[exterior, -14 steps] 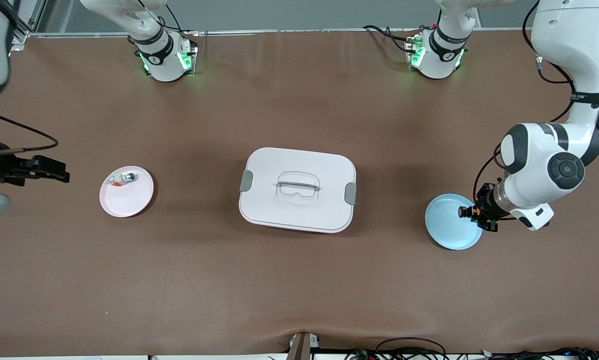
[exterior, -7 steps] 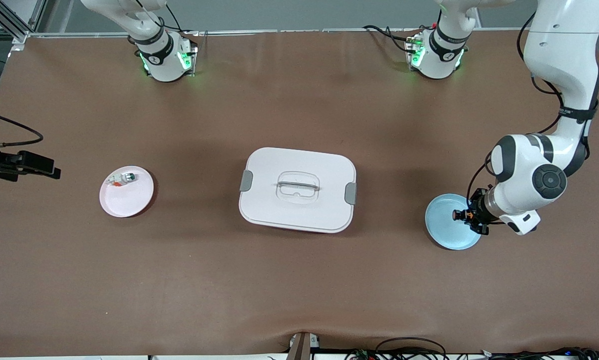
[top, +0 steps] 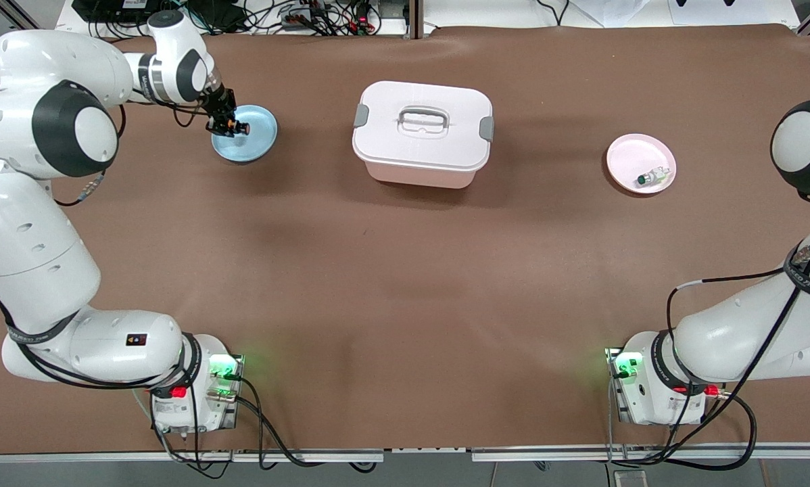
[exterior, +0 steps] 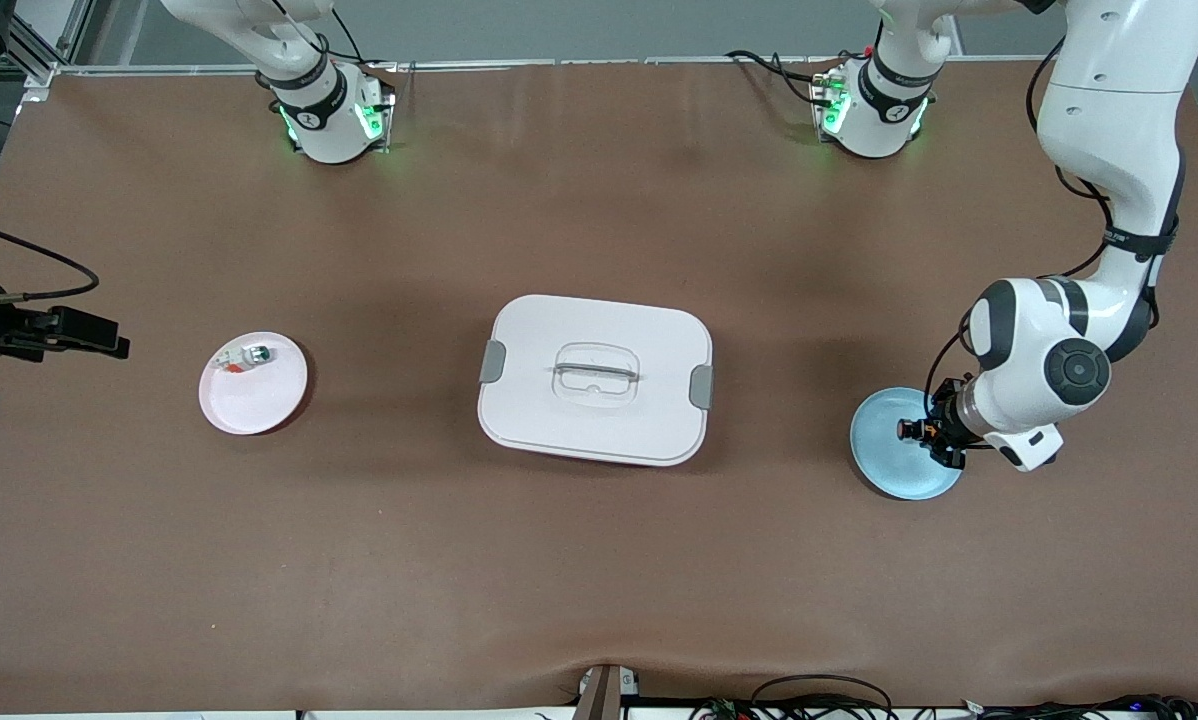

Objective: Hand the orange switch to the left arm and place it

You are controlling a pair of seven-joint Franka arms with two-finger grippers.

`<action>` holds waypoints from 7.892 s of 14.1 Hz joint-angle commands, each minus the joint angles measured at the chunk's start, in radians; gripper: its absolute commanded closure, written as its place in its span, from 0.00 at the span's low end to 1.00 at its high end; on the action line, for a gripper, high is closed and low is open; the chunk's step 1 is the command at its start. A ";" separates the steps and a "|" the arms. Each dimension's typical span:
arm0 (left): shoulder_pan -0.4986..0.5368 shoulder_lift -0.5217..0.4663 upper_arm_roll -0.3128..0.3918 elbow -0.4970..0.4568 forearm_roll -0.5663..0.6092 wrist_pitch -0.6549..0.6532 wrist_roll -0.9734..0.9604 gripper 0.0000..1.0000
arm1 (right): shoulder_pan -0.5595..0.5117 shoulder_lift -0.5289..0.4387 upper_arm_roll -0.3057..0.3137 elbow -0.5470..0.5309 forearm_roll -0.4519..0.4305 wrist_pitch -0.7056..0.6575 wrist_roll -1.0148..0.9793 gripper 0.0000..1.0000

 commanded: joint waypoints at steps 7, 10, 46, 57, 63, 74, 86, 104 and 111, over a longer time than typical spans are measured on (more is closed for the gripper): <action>0.015 0.018 -0.004 -0.030 0.044 0.070 -0.002 1.00 | -0.002 -0.082 0.006 -0.097 -0.002 0.046 0.020 0.00; 0.021 0.027 -0.004 -0.030 0.044 0.083 -0.002 1.00 | -0.005 -0.087 0.003 -0.102 -0.019 0.040 0.021 0.00; 0.021 -0.085 -0.013 -0.024 0.042 -0.042 0.570 0.00 | -0.002 -0.332 0.005 -0.382 -0.030 0.132 0.037 0.00; 0.025 -0.103 -0.027 -0.032 0.031 -0.041 1.088 0.00 | -0.002 -0.387 0.005 -0.465 -0.030 0.174 0.035 0.00; 0.025 -0.115 -0.033 -0.030 0.027 -0.042 1.285 0.00 | -0.002 -0.412 0.005 -0.507 -0.030 0.201 0.035 0.00; 0.050 -0.293 -0.036 0.004 0.025 -0.168 1.307 0.00 | 0.000 -0.417 0.008 -0.500 -0.034 0.201 0.026 0.00; 0.044 -0.618 -0.047 0.001 -0.048 -0.538 1.340 0.00 | 0.012 -0.424 0.009 -0.500 -0.076 0.207 0.026 0.00; 0.044 -0.965 -0.046 -0.185 -0.100 -0.507 1.426 0.00 | 0.027 -0.424 0.012 -0.499 -0.085 0.216 -0.006 0.00; 0.042 -0.746 -0.044 0.132 -0.097 -0.732 1.417 0.00 | 0.030 -0.426 0.014 -0.499 -0.076 0.213 0.001 0.00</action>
